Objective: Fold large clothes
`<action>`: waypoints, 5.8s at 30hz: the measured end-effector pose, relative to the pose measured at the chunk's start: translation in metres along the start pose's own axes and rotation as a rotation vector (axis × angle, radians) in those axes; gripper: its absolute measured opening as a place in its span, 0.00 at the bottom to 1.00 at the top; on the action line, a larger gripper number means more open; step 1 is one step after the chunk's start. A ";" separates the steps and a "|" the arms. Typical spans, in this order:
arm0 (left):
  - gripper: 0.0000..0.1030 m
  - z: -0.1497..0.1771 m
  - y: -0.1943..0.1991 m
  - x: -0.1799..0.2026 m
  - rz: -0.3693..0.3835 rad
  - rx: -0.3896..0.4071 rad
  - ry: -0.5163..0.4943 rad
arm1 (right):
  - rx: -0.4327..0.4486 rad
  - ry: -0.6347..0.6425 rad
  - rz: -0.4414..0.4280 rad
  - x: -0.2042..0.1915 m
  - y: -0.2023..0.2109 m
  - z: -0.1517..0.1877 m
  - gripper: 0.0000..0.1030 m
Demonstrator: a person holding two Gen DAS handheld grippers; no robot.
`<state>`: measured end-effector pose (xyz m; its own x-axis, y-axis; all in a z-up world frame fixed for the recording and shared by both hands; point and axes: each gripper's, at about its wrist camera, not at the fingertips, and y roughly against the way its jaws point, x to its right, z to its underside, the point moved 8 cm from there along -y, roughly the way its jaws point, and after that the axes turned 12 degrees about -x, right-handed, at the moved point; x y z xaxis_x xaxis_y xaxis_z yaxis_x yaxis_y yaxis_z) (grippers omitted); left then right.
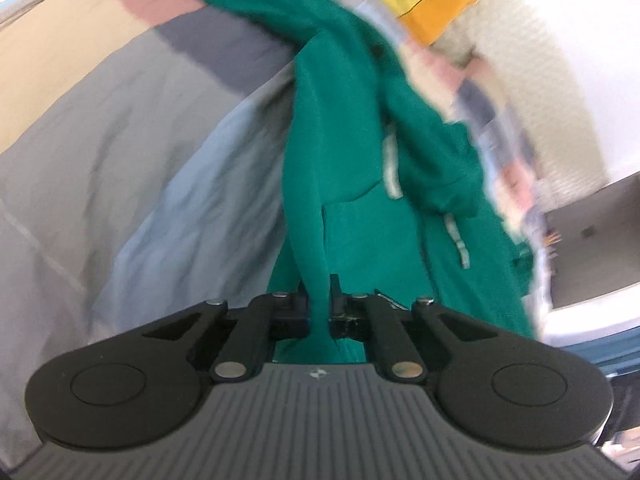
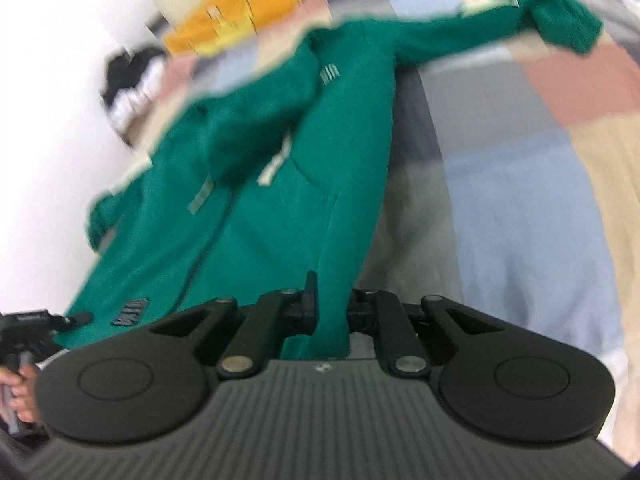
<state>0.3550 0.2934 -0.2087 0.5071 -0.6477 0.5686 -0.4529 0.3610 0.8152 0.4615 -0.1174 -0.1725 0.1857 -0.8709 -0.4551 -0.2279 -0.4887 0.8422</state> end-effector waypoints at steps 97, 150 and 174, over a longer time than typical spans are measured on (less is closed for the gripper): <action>0.53 -0.350 -0.242 0.244 -0.340 0.213 -0.382 | 0.471 0.014 0.152 -0.005 -0.114 -0.136 0.66; 0.52 -0.011 -0.106 0.243 -0.297 0.407 -0.795 | 0.639 0.118 0.205 -0.011 -0.019 -0.095 0.67; 0.53 0.012 -0.137 0.172 -0.219 0.352 -0.624 | 0.525 -0.216 0.290 0.122 -0.087 -0.197 0.66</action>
<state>0.4958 0.1246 -0.2237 0.1502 -0.9781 0.1438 -0.6503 0.0118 0.7596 0.6925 -0.1707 -0.2446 -0.1388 -0.9358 -0.3240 -0.6886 -0.1440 0.7108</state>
